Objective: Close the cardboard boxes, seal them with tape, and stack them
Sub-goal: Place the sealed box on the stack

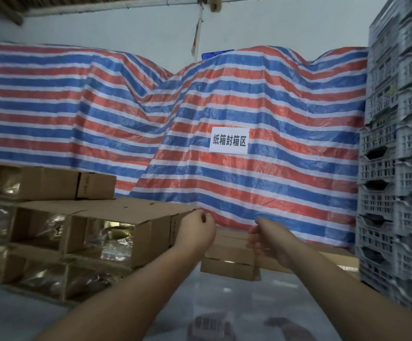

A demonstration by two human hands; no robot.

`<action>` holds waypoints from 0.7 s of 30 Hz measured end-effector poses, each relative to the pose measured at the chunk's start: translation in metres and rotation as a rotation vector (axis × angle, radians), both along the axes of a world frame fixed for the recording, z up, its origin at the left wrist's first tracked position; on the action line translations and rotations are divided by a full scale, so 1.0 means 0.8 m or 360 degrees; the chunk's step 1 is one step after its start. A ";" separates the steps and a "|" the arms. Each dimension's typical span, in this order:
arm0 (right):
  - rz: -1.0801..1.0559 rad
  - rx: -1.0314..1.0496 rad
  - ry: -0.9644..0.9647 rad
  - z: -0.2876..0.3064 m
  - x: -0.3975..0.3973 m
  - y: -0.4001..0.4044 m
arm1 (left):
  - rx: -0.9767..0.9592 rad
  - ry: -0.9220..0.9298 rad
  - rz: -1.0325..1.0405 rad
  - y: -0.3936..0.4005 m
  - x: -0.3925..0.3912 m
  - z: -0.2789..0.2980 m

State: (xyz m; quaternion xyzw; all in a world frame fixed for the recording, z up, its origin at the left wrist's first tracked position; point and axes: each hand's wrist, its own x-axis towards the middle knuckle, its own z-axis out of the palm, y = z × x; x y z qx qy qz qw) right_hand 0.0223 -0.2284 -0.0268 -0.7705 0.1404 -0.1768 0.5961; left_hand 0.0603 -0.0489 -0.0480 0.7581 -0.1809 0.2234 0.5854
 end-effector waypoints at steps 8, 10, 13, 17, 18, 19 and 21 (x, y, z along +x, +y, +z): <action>0.0102 -0.0238 -0.0109 0.030 -0.039 0.090 | 0.0282 -0.0389 0.0089 0.094 -0.044 0.035; 0.0168 -0.0296 -0.0153 0.031 -0.036 0.111 | 0.0211 -0.0382 0.0092 0.116 -0.044 0.041; 0.0195 -0.0428 -0.0194 0.025 -0.028 0.147 | 0.0184 -0.0328 0.0235 0.149 -0.038 0.043; 0.0358 -0.0628 -0.0447 0.034 0.002 0.200 | 0.0329 -0.0469 0.0560 0.210 -0.009 0.050; 0.0446 -0.0669 -0.0466 0.041 0.009 0.215 | 0.0346 -0.0507 0.0586 0.229 0.002 0.054; 0.0530 -0.0714 -0.0467 0.049 0.020 0.231 | 0.0358 -0.0528 0.0599 0.250 0.015 0.058; 0.0638 -0.0798 -0.0464 0.067 0.042 0.264 | 0.0401 -0.0484 0.0687 0.290 0.039 0.069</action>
